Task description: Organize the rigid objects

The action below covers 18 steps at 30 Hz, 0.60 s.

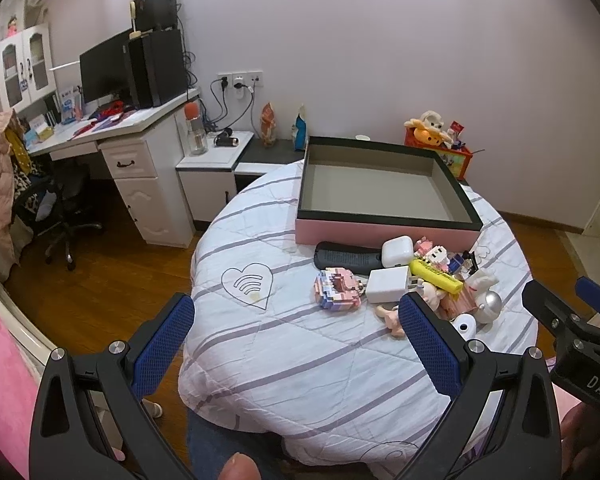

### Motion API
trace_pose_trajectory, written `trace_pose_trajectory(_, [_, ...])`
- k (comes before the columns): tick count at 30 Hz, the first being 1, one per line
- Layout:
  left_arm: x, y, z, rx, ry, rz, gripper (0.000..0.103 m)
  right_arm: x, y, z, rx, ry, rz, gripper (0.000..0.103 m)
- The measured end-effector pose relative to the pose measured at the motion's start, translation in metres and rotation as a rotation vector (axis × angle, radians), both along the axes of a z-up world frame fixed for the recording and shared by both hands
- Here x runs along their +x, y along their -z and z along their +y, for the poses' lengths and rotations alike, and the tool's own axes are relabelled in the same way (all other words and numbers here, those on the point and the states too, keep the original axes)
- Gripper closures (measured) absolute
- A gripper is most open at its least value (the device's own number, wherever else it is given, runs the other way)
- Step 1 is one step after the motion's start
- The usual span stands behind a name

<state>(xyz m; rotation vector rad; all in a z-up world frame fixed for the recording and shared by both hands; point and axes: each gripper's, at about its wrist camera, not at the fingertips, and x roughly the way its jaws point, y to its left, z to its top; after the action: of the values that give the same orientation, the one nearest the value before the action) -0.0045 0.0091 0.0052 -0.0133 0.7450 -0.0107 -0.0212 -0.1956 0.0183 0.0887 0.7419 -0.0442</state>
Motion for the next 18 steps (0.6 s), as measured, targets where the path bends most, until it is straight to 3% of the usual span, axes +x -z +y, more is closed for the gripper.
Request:
trace_pose_trajectory(11, [-0.014, -0.01, 0.004, -0.013, 0.003, -0.035, 0.0, -0.015, -0.013, 0.006, -0.011, 0.0, -0.024, 0.0])
trace_pose_trajectory(18, [-0.041, -0.026, 0.003, -0.001, 0.015, -0.12, 0.0, -0.042, -0.025, 0.01, -0.018, 0.013, -0.077, 0.0])
